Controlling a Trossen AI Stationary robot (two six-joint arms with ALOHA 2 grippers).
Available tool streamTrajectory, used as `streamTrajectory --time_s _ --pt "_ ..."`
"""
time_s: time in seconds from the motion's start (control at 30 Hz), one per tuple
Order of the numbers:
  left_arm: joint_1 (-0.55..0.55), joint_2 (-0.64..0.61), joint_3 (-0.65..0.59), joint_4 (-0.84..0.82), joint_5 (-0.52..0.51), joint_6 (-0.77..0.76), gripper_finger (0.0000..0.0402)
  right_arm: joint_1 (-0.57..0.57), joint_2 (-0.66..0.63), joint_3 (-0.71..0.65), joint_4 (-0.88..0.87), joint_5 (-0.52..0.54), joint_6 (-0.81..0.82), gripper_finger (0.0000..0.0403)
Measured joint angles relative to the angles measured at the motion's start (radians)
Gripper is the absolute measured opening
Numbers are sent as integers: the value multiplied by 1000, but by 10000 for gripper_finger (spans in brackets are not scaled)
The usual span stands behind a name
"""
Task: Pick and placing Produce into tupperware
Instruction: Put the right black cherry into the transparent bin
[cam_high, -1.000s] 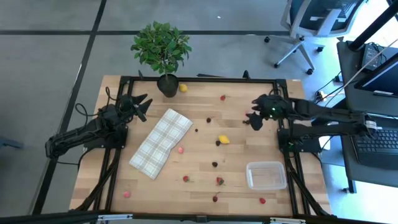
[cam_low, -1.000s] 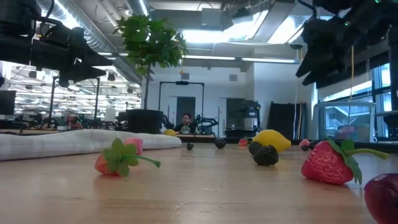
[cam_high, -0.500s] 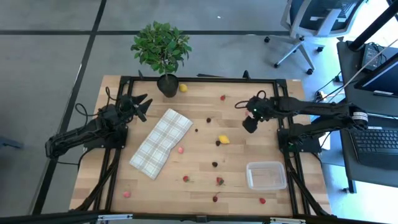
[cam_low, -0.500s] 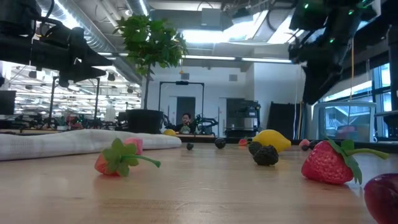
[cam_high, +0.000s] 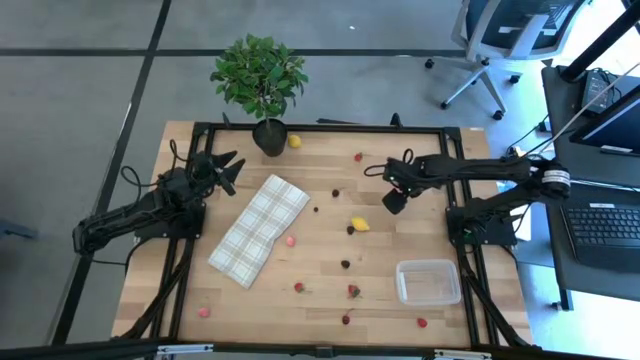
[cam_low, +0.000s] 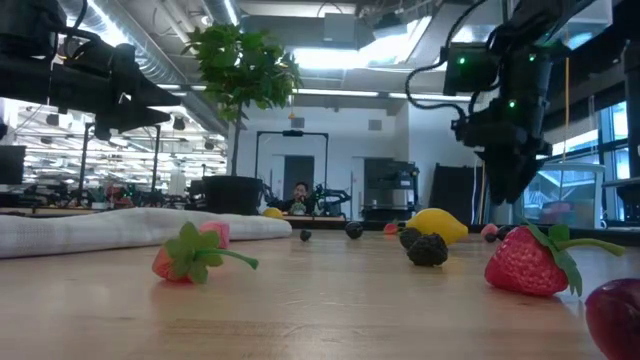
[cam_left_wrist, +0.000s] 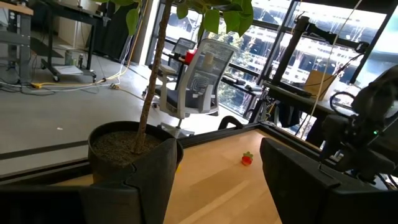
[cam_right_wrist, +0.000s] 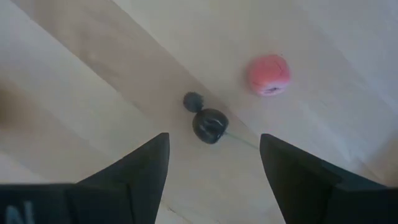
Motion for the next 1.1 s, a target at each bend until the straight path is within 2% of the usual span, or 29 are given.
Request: streamTrajectory --time_s 0.33,0.5,0.67,0.83,1.0,1.1 --pt "0 0 0 0 0 -5 225 -54 93 0 18 -30 -5 252" --pt "0 0 0 0 0 -10 225 -85 124 0 50 -35 -78 252" --pt "0 0 0 0 0 -11 225 -118 152 0 72 -110 -113 252" --pt "0 0 0 0 0 -11 225 -131 170 0 76 -112 -147 252" --pt "0 0 0 0 0 -11 225 -141 203 0 77 -179 -166 252" --pt "0 0 0 0 0 -11 225 -141 235 0 83 -183 -190 251"
